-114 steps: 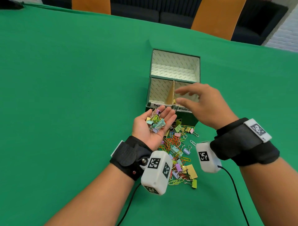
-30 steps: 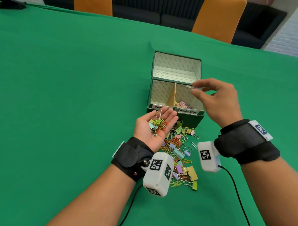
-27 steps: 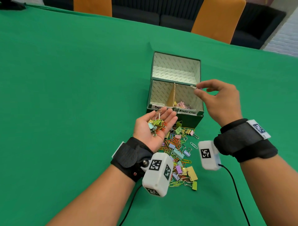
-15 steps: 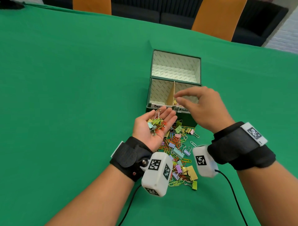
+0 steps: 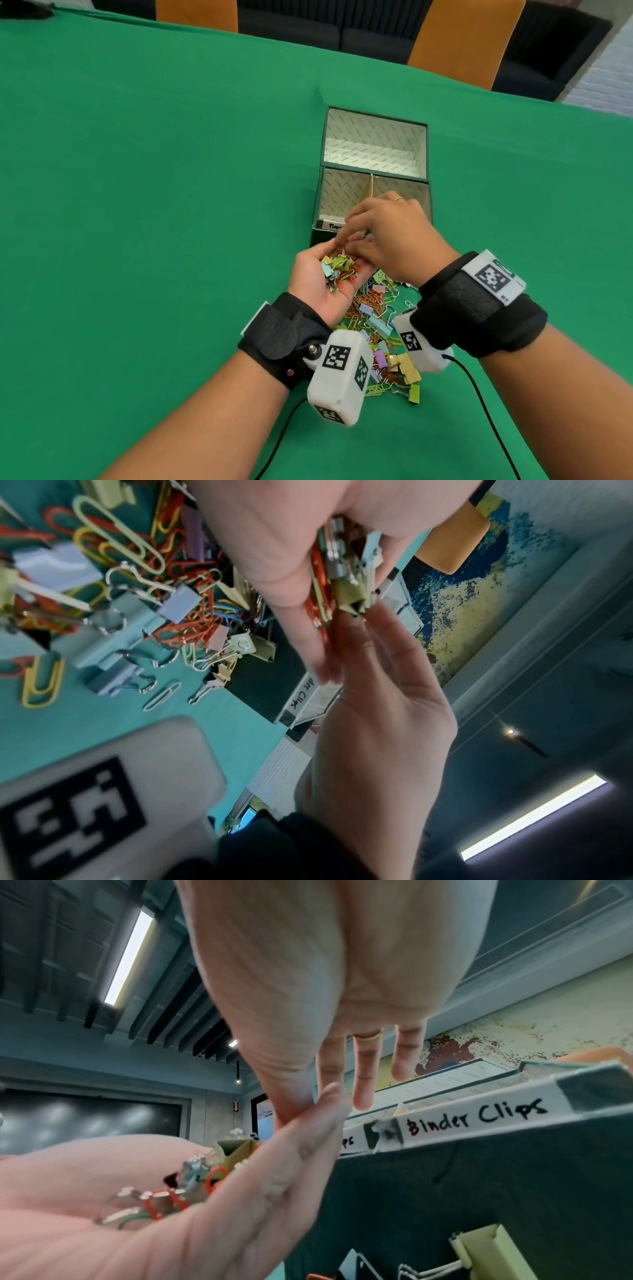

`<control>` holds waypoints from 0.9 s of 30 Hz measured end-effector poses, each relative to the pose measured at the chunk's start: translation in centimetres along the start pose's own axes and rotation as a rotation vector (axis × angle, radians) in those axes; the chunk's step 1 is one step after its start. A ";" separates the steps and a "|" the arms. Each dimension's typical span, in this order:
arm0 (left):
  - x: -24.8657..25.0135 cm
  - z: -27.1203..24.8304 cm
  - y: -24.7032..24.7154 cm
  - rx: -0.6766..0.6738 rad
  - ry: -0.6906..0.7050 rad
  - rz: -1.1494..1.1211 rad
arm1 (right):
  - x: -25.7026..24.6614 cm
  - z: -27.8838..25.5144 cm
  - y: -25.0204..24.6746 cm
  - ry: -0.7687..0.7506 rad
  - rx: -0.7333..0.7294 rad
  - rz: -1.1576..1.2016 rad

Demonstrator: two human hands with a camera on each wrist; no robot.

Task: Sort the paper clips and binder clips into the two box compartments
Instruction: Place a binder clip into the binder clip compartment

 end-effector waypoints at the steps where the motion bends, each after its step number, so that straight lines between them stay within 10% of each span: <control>1: 0.0 -0.1 0.1 -0.009 -0.008 -0.014 | 0.1 0.0 0.0 0.003 0.008 0.000; 15: 0.2 0.1 0.2 -0.039 -0.030 -0.067 | 1.0 -0.9 -3.7 -0.052 0.194 0.152; 24: 0.4 0.2 0.0 -0.058 -0.024 -0.053 | 7.8 -3.8 -7.3 0.260 0.641 0.347; 27: 0.5 0.3 0.0 -0.058 -0.018 -0.044 | 9.7 -4.0 -5.7 0.361 0.580 0.291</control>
Point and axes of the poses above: each hand's wrist, its own z-axis towards the middle knuckle, its own y-axis out of the palm, x = y × z, the point moved 9 cm from there along z, towards the middle knuckle, and after that the axes turned 5 degrees about -y, right-handed, at the moved point
